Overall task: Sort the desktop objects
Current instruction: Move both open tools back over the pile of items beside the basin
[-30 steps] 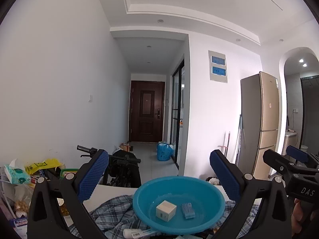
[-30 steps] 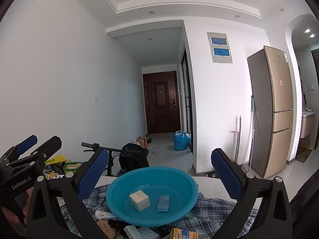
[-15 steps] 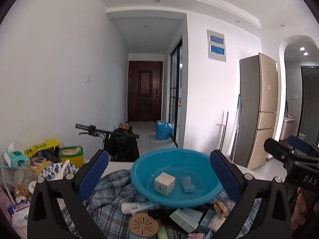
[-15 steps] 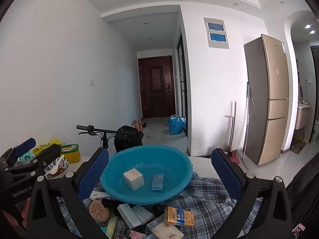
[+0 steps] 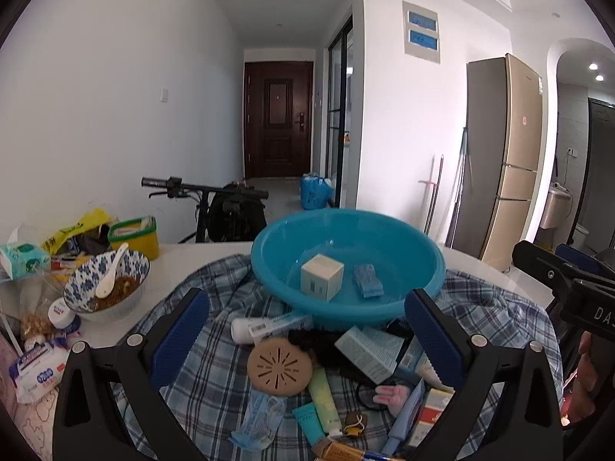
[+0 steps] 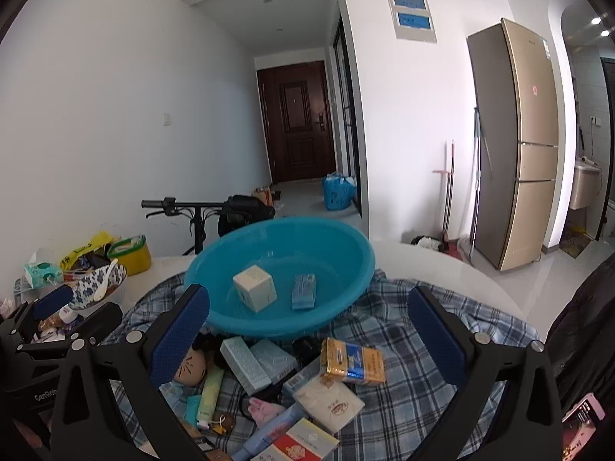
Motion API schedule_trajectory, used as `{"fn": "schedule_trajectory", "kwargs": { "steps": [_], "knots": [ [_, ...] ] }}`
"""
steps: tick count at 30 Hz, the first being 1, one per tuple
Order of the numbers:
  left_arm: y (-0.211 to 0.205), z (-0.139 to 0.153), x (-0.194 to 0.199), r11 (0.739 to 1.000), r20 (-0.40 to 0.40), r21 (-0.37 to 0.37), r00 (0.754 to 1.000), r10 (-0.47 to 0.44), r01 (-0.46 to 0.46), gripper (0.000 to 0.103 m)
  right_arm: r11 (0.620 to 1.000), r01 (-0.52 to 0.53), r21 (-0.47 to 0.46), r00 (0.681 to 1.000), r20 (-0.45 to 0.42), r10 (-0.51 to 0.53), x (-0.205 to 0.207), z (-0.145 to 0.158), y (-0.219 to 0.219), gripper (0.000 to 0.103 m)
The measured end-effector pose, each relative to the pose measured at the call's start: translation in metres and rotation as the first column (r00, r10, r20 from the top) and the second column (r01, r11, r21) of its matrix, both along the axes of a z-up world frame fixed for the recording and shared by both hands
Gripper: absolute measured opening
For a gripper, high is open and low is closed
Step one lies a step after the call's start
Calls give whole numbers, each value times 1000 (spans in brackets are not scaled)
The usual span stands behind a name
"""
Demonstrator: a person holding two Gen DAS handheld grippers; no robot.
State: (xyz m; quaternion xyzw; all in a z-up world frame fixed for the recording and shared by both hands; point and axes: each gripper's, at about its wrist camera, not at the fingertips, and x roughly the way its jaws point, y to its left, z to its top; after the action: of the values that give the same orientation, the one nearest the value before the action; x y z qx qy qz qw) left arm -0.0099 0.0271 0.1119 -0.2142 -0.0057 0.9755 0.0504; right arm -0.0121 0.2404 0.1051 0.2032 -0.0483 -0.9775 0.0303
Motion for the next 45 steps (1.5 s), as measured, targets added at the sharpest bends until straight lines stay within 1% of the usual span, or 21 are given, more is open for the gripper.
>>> {"fn": "schedule_trajectory", "kwargs": {
  "steps": [3, 6, 7, 8, 11, 19, 25, 31, 36, 45],
  "knots": [
    [-1, -13, -1, 1000, 35, -13, 999, 14, -13, 103, 1000, 9, 6, 999, 32, -10, -2, -10, 1, 102],
    [-2, -31, -4, 999, 87, -30, 996, 25, -22, 103, 1000, 23, 3, 997, 76, -23, -6, -23, 5, 102],
    [-3, -36, -5, 1000, 110, -23, 994, 20, -17, 103, 1000, 28, 2, 996, 88, -28, -7, -27, 6, 102],
    [-5, -42, -7, 1000, 142, -1, 990, 4, -4, 103, 1000, 31, 1, 994, 100, -31, -8, -31, 7, 102],
    [-9, -54, -8, 999, 193, 41, 981, -17, 9, 103, 999, 31, 4, 990, 137, -32, -9, -45, 8, 102],
    [-12, -78, -10, 999, 278, 49, 961, -14, 0, 103, 1000, 26, 0, 973, 228, -25, -14, -75, 8, 102],
    [-12, -91, -11, 999, 314, 47, 949, -16, 1, 103, 1000, -5, 17, 962, 273, 0, -15, -90, -2, 102],
    [-9, -97, -14, 999, 333, 38, 943, -22, 10, 103, 998, -42, 44, 948, 318, 26, -16, -106, -14, 102],
    [-8, -102, -17, 999, 345, 30, 938, -21, 11, 103, 997, -55, 50, 940, 338, 35, -17, -113, -17, 102],
    [-2, -112, -22, 1000, 363, 11, 931, -26, 24, 103, 999, -45, 19, 933, 357, 36, -19, -118, -10, 102]
  ]
}}
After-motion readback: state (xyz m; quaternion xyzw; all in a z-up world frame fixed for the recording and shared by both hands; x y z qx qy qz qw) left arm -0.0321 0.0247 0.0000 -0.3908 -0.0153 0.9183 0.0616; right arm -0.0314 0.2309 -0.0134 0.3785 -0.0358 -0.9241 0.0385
